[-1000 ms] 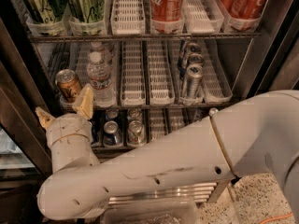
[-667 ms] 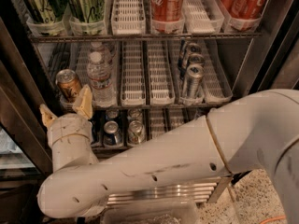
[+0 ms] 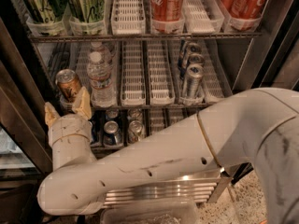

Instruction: Pick orange can from middle shelf of fridge

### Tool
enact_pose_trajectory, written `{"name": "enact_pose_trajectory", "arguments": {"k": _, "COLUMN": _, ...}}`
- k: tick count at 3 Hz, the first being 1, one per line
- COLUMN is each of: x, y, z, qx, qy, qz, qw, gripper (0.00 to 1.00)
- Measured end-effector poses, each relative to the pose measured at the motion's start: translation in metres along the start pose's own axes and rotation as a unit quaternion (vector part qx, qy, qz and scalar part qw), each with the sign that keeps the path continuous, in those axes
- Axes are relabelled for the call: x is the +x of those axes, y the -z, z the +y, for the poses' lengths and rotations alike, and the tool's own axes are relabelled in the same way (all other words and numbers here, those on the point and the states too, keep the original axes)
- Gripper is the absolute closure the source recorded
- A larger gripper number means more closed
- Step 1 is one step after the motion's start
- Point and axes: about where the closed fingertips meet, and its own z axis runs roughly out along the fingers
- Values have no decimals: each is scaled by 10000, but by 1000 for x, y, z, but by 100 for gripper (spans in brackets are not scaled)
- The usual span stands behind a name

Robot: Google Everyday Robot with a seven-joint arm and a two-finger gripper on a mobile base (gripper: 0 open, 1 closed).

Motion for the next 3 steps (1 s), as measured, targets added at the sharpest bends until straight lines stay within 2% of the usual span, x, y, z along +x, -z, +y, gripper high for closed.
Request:
{"name": "enact_pose_trajectory", "arguments": {"k": 2, "x": -5, "y": -9, "z": 6, "qx": 73, "qy": -63, "qz": -159, "qw": 9998, "gripper": 30}}
{"name": "enact_pose_trajectory", "arguments": {"k": 3, "x": -6, "y": -9, "z": 6, "qx": 99, "qy": -69, "qz": -181, "qw": 9998, "gripper": 34}}
